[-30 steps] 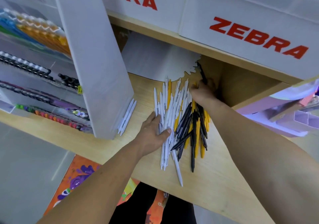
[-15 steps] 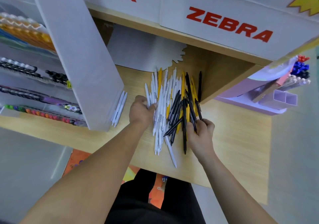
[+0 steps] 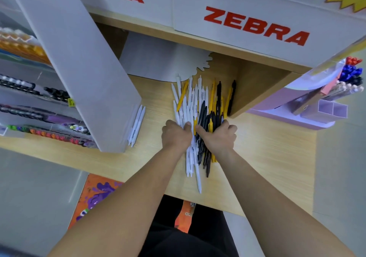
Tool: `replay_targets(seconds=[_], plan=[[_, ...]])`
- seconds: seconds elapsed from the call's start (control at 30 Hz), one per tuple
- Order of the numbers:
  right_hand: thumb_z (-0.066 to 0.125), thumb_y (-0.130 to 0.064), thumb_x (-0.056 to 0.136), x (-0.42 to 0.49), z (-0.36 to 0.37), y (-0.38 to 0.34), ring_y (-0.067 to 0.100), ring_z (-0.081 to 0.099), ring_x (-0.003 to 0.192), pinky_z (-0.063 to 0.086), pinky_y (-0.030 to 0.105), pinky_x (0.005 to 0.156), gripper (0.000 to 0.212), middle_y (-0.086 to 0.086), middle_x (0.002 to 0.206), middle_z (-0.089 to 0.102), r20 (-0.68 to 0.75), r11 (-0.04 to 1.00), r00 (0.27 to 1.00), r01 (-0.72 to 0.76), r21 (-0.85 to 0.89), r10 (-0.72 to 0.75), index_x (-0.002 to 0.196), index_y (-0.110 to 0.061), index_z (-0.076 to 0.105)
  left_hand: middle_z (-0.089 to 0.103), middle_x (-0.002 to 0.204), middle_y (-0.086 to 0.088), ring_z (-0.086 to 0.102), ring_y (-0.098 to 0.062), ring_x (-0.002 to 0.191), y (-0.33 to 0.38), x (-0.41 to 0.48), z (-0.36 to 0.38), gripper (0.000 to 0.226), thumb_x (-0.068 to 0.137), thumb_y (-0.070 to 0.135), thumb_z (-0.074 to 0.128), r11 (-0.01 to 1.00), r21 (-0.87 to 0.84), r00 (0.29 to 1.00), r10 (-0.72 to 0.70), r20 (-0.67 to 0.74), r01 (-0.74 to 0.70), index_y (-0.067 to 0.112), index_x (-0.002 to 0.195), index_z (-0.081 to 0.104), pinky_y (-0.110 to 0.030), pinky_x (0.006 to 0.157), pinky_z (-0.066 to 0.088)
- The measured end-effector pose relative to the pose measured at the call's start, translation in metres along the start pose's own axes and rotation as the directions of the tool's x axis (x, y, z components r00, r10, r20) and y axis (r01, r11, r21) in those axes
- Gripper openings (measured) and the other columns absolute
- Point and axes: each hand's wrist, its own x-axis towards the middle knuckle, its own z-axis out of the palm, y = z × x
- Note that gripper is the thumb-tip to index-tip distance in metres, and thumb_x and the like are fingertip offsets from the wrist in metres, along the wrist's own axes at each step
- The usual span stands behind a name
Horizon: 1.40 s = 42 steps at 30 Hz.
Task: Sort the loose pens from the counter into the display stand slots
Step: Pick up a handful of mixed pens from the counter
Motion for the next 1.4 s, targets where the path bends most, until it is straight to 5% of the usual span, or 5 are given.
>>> replay_targets(seconds=[0.43,0.63,0.8,1.03,1.4], plan=[[0.060,-0.036,0.101,0.004,-0.020,0.016,0.006,0.060,0.093,0.049,0.026,0.074,0.029,-0.005,0.111,0.062,0.208,0.906,0.970,0.027,0.421,-0.126,0.123,-0.025,0.045,0.063,0.121,-0.001,0.063,-0.019,0.109,0.019,-0.008,0.028,0.044,0.104,0.035,0.061,0.937,-0.336,0.957,0.007,0.290,0.095,0.017,0.139,0.041,-0.039,0.098,0.055],[0.058,-0.033,0.103,0.004,-0.029,0.023,-0.003,0.059,0.097,0.047,0.015,0.072,0.033,-0.011,0.114,0.062,0.272,0.852,0.948,-0.002,0.523,-0.164,0.132,-0.027,0.043,0.065,0.121,-0.003,0.065,-0.013,0.101,0.028,-0.017,0.031,0.035,0.104,0.023,0.063,0.821,-0.520,0.920,-0.014,0.391,0.234,0.017,0.134,0.046,-0.030,0.075,0.054],[0.058,-0.034,0.104,0.008,-0.033,0.027,0.007,0.061,0.097,0.043,0.015,0.067,0.027,-0.006,0.110,0.062,0.210,0.859,0.969,0.003,0.512,-0.128,0.126,-0.024,0.047,0.067,0.123,-0.003,0.066,-0.020,0.111,0.025,-0.018,0.033,0.032,0.106,0.029,0.060,0.871,-0.470,0.938,0.033,0.344,0.142,0.021,0.135,0.049,-0.045,0.100,0.056],[0.052,-0.025,0.105,0.006,-0.036,0.039,0.026,0.061,0.086,0.044,0.033,0.071,0.023,-0.002,0.095,0.062,-0.012,0.944,0.985,0.169,0.285,-0.172,0.124,-0.015,0.046,0.057,0.103,-0.003,0.056,-0.010,0.079,0.015,-0.012,0.017,0.026,0.107,0.013,0.051,0.940,-0.314,0.965,0.192,0.176,-0.130,0.018,0.131,0.043,-0.010,0.053,0.045],[0.052,-0.039,0.105,-0.010,-0.041,0.011,0.002,0.062,0.102,0.047,0.019,0.078,0.024,-0.014,0.114,0.063,0.157,0.780,0.977,0.017,0.626,-0.147,0.126,-0.028,0.050,0.071,0.123,-0.004,0.070,-0.021,0.107,0.023,-0.041,0.023,0.035,0.104,0.029,0.059,0.892,-0.451,0.907,0.195,0.372,-0.007,0.027,0.139,0.052,-0.036,0.088,0.060]])
